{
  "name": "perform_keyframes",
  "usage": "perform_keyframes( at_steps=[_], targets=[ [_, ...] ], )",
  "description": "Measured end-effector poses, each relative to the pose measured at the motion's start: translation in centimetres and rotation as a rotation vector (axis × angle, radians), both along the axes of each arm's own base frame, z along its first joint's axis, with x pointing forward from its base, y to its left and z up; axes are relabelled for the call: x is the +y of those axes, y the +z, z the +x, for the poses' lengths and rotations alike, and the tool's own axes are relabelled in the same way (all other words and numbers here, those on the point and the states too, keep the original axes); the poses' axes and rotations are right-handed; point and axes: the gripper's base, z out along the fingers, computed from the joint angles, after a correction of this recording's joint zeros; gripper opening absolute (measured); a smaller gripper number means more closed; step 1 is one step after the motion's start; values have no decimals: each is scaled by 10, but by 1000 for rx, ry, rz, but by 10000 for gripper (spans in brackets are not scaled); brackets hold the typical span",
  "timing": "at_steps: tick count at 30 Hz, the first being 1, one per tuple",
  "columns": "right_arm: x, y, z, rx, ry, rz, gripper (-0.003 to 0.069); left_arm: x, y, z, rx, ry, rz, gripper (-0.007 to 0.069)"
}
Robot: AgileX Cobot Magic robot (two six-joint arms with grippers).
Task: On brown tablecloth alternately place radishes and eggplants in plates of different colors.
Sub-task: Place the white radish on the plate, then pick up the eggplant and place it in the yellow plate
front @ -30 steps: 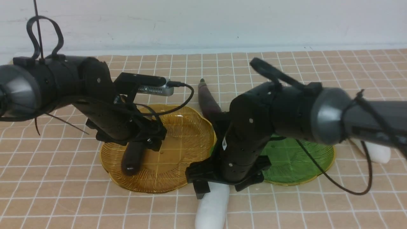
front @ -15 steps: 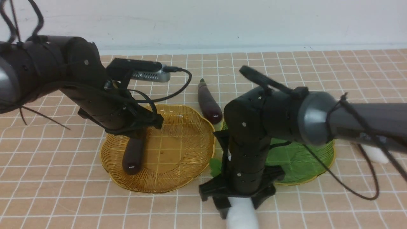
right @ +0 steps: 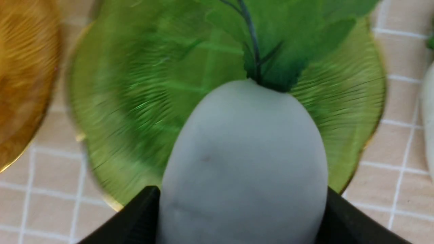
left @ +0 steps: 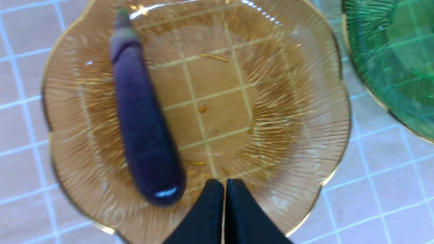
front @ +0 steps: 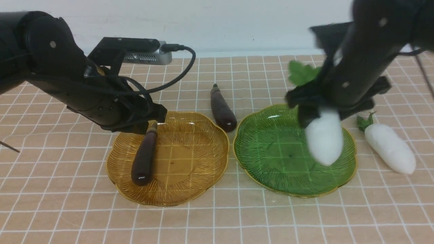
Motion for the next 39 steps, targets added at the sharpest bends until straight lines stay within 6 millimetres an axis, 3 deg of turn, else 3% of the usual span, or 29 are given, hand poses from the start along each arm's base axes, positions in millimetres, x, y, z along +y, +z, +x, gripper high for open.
perform_keyframes(
  at_steps=[4, 9, 14, 17, 20, 23, 28, 32, 39],
  targets=[
    [-26, -21, 30, 74, -3, 58, 491, -10, 6, 11, -23, -34, -24, -4],
    [-33, -50, 47, 115, 9, 48, 505, -38, 14, 43, -45, -88, -38, -4],
    [-35, -55, 54, 71, 21, 17, 589, -62, 14, 77, -64, -116, -58, 12],
    [-36, -47, 58, 40, 26, 4, 631, -74, 2, 104, -53, -100, -68, 70],
    [-38, -40, 59, 29, 36, -23, 633, -85, -10, 131, -68, -83, -85, 196],
    [-48, -32, 62, 19, 38, -107, 624, -91, -16, 147, -90, -84, -90, 295],
    [-59, -22, 67, -16, 27, -166, 591, -99, -47, 175, -109, -80, -70, 465],
    [-61, -21, 68, -22, 26, -181, 557, -102, -75, 194, -138, -80, -18, 540],
    [-61, -21, 68, -21, 26, -182, 536, -104, -113, 206, -120, -72, 15, 546]
  ],
)
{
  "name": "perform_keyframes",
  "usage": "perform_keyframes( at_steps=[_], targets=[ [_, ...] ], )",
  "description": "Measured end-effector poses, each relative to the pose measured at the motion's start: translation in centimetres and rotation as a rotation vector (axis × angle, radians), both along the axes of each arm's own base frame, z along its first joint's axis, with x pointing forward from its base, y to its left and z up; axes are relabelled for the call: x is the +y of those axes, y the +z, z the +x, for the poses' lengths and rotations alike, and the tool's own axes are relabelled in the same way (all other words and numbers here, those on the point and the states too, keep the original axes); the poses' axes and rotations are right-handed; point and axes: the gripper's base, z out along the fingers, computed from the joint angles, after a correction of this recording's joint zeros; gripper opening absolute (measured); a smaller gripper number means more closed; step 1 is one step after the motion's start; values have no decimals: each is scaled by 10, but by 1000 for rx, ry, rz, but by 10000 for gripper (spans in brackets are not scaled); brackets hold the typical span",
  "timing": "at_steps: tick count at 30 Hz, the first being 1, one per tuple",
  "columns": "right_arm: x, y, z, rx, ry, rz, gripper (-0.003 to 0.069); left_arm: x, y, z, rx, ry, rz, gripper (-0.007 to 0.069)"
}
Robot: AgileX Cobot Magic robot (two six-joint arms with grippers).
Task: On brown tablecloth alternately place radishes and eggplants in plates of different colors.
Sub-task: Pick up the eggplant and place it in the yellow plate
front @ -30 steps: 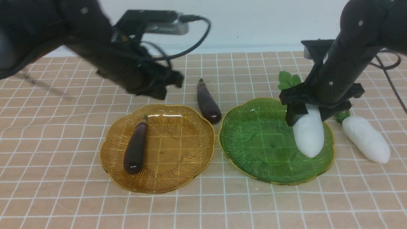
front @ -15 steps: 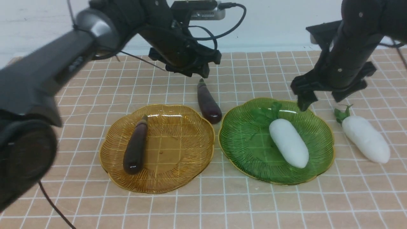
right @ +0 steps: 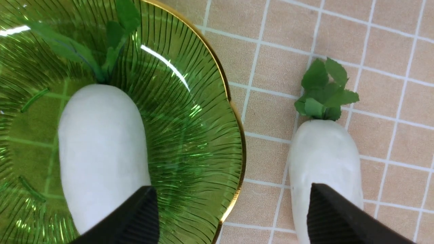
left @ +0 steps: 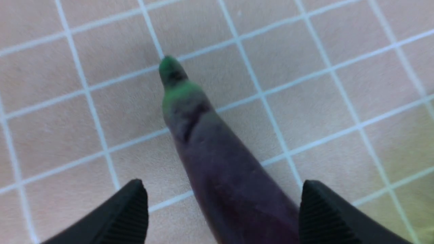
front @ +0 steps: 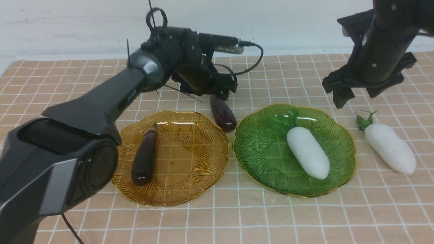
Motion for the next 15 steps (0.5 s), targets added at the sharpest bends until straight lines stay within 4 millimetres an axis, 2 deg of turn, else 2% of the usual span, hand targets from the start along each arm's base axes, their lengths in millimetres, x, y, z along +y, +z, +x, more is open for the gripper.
perform_keyframes(
  at_steps=[4, 15],
  targets=[
    [0, 0, 0, -1, 0, -1, 536, -2, -13, 3, 12, 11, -18, 546],
    [0, 1, 0, -4, -20, 4, 536, -7, -22, 4, 34, 26, -75, 531]
  ],
)
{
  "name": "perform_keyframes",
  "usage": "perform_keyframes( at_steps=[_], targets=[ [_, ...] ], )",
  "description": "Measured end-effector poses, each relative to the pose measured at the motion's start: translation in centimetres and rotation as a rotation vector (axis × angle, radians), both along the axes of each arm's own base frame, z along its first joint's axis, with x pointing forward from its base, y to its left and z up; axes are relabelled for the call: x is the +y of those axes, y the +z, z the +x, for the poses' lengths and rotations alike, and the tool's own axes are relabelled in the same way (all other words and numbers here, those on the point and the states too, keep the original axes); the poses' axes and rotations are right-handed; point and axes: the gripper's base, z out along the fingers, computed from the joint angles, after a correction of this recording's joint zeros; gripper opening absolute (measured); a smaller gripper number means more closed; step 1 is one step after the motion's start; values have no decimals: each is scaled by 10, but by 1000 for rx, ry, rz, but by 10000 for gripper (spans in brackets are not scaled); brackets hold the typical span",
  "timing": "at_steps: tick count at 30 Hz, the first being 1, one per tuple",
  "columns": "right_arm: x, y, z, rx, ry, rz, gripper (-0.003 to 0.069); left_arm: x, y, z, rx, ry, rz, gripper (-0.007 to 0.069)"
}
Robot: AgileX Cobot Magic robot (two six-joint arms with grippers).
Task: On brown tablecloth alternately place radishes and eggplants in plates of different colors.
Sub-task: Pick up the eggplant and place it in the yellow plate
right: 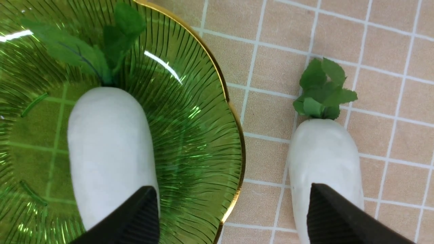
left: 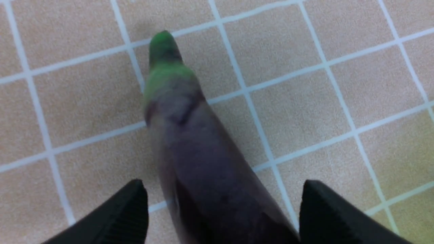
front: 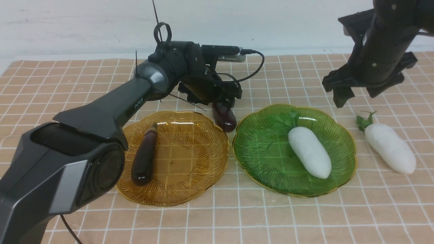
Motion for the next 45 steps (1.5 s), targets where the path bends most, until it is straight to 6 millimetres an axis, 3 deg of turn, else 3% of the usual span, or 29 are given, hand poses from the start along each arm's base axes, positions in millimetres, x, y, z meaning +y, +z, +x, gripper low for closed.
perform_keyframes(
  at_steps=[3, 9, 12, 14, 17, 21, 23, 26, 30, 34, 40, 45],
  targets=[
    [0, 0, 0, 0, -1, 0, 534, 0, -2, -1, 15, 1, 0, 479],
    [0, 0, 0, 0, -1, 0, 534, 0, -3, -1, 35, 12, -6, 265],
    [-1, 1, 0, -4, 0, -7, 534, 0, 6, -1, 32, 6, 1, 237],
    [-3, 4, 0, -19, 3, -33, 534, -1, 21, 0, 9, 1, -8, 236],
    [-8, 21, -7, -62, 1, -42, 534, 0, 62, -5, -28, -15, -23, 234],
    [-29, 61, -25, -152, -22, -12, 534, 9, 135, -29, -57, -60, -13, 233],
    [-42, 67, -30, -155, -36, 12, 534, 15, 165, -42, -81, -73, 3, 233],
    [-70, 67, -38, -131, -72, 43, 534, 18, 179, -48, -104, -72, 14, 233],
    [-109, 50, -43, -65, -164, 70, 534, 18, 176, -48, -87, -74, 16, 233],
    [-134, 25, -48, 15, -242, 117, 534, 15, 159, -49, -8, -85, 8, 233],
    [-131, -5, -38, 64, -212, 197, 534, 21, 116, -64, 187, -86, 73, 231],
    [-121, -39, -17, 89, -170, 198, 534, 34, 98, -89, 308, -89, 133, 231]
  ],
)
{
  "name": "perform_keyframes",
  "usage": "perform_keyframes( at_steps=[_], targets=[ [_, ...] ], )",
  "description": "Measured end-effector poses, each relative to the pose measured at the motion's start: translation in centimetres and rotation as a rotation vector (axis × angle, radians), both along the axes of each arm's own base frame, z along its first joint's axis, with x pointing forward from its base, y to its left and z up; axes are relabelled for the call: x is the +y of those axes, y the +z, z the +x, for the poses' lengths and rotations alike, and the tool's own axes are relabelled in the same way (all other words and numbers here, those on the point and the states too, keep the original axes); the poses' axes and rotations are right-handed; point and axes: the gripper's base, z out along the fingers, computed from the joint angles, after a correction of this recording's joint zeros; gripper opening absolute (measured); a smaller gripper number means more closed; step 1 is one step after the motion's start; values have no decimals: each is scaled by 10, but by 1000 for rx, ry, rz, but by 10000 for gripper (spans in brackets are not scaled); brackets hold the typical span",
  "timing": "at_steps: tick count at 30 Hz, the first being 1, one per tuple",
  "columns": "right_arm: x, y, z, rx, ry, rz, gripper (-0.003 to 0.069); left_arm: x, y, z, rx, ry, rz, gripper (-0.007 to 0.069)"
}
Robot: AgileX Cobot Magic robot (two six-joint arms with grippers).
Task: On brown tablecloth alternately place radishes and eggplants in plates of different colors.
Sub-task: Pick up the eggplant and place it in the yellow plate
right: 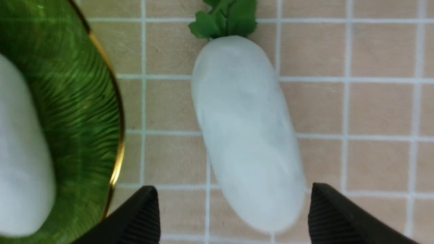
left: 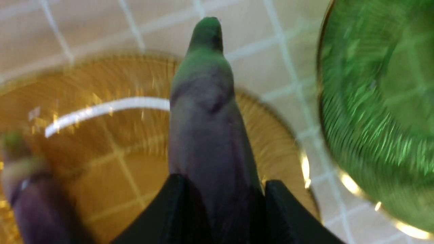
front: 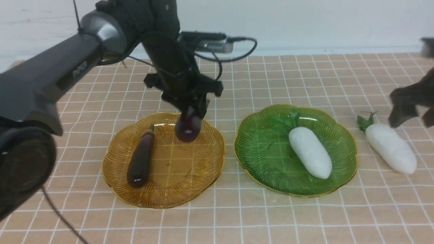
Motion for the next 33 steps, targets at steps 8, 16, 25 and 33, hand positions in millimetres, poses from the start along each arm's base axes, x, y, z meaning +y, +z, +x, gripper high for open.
perform_keyframes(
  at_steps=[8, 16, 25, 33],
  targets=[
    [10, -56, 21, 76, 35, -15, 534, 8, -13, -7, 30, -7, 79, 230],
    [7, -93, 32, 117, 26, -69, 514, 11, -13, -10, 26, -8, 94, 230],
    [6, -81, 36, 134, 3, -73, 462, 23, -31, -26, 87, -19, 184, 230],
    [30, 7, 29, 2, -39, 149, 462, 23, -45, -22, 106, -23, 210, 230]
  ],
)
